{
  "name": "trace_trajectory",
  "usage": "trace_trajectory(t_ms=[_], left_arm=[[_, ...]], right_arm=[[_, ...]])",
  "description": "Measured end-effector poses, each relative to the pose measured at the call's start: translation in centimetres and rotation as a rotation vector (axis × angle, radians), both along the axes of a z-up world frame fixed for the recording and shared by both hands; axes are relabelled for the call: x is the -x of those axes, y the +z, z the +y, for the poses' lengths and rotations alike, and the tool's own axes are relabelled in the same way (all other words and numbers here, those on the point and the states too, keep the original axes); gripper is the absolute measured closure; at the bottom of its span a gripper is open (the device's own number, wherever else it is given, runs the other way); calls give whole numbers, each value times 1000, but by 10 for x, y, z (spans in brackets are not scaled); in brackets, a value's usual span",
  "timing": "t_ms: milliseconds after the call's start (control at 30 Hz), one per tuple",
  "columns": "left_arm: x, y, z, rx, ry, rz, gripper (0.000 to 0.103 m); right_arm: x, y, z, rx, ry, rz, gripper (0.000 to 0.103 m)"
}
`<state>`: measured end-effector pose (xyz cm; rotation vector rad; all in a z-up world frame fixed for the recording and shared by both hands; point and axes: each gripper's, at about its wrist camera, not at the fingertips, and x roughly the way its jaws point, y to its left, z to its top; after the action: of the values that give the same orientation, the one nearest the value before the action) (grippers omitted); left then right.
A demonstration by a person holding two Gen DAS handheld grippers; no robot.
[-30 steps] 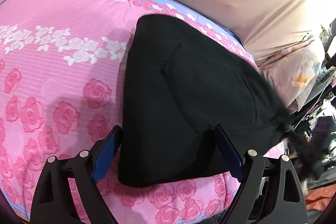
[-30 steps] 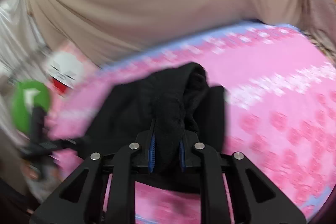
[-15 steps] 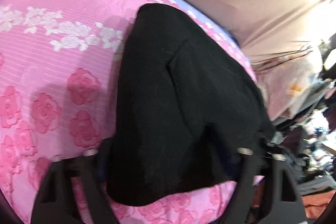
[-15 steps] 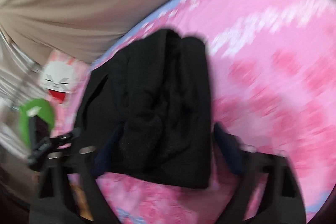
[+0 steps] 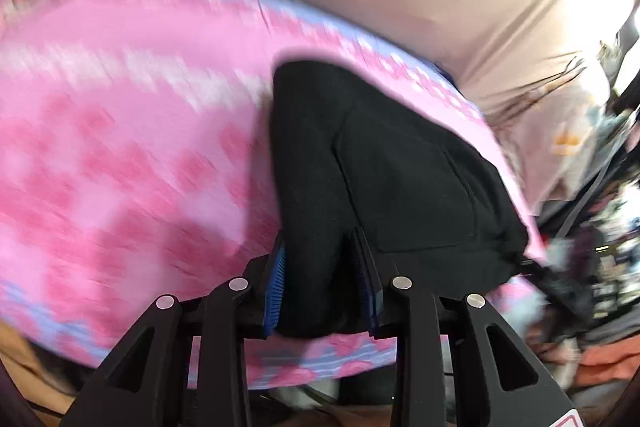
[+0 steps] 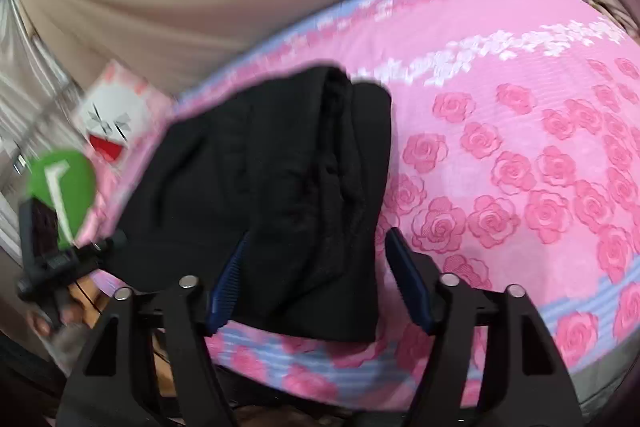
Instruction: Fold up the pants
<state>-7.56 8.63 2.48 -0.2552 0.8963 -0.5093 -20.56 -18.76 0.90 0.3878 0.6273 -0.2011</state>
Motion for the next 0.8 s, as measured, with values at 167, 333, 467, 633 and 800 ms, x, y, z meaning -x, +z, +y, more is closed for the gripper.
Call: trace_trajectory(t_ms=[167,333,467,633,800], left_arm=[[16,55,-24,-114,10,-209,73],[-21,12,-84,-245,-20,-114,69],[-26,-22,-98,-331,-3,-92,69],[-22,-17,-102,-377,4,-115,68],[-21,-16,-105,-382,8,-115,68]], right_arm=[[-18,60,39,196,84,-116,89],[-85,-8,13,253,11,119,96],[-71,-2,5,191,-2,85,96],[-56,21,25,275,24,40,92],[-46,3,18,219,4,80,91]])
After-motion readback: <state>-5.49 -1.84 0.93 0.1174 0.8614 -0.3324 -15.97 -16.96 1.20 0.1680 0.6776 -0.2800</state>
